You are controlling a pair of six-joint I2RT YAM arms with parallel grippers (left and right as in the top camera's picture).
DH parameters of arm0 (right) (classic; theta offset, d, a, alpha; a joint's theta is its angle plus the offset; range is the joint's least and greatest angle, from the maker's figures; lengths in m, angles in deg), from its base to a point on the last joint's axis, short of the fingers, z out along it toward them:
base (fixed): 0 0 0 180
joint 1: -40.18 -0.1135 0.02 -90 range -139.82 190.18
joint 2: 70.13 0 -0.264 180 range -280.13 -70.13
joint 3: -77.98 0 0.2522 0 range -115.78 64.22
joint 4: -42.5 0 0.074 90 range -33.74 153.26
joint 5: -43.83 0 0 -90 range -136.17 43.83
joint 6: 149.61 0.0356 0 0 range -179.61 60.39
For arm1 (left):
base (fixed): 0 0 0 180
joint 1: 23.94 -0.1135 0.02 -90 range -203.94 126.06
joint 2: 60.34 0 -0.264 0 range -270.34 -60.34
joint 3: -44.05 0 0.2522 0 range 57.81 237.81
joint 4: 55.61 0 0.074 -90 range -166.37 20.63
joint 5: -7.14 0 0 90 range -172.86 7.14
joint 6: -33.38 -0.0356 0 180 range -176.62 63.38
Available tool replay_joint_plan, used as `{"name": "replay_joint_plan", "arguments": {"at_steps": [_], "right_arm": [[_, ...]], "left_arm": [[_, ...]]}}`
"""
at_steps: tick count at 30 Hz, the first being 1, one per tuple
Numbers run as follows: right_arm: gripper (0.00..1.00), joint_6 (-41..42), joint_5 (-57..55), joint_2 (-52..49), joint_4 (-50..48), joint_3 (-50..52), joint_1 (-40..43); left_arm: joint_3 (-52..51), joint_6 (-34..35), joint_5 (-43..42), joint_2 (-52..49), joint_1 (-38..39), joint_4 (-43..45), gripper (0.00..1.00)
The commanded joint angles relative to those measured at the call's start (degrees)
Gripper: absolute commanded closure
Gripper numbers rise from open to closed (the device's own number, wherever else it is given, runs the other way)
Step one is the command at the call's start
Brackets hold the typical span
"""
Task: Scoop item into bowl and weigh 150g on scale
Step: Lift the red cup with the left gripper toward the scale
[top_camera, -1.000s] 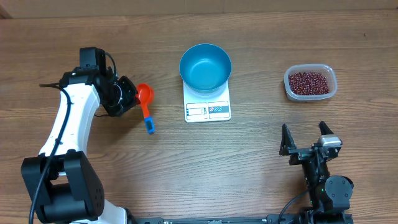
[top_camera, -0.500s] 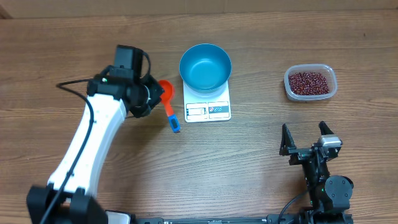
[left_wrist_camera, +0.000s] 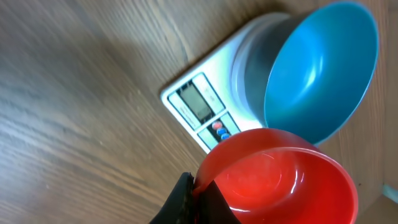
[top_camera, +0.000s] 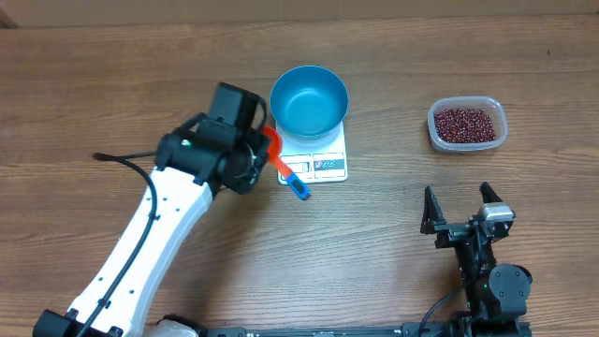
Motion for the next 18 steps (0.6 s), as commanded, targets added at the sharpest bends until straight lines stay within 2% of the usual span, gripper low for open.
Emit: {"name": "replay_joint_plan", "arguments": {"at_steps": [1, 13, 16, 18], "right_arm": [[0.00, -0.24, 0.04, 0.57, -0.13, 0.59, -0.37], [0.00, -0.24, 0.04, 0.57, -0.13, 0.59, -0.37], [0.00, -0.24, 0.04, 0.57, -0.13, 0.59, -0.37], [0.00, -0.24, 0.04, 0.57, -0.13, 0.59, -0.37]], "left_arm": [[1.18, 6.01, 0.87, 0.61, 1.68, -0.22, 0.96], [1.18, 8.74, 1.40, 0.61, 2.23, -0.42, 0.96], [1.18, 12.09, 1.49, 0.61, 2.23, -1.68, 0.96], [1.18, 16.68, 3.04, 0.61, 2.23, -3.82, 0.96]]}}
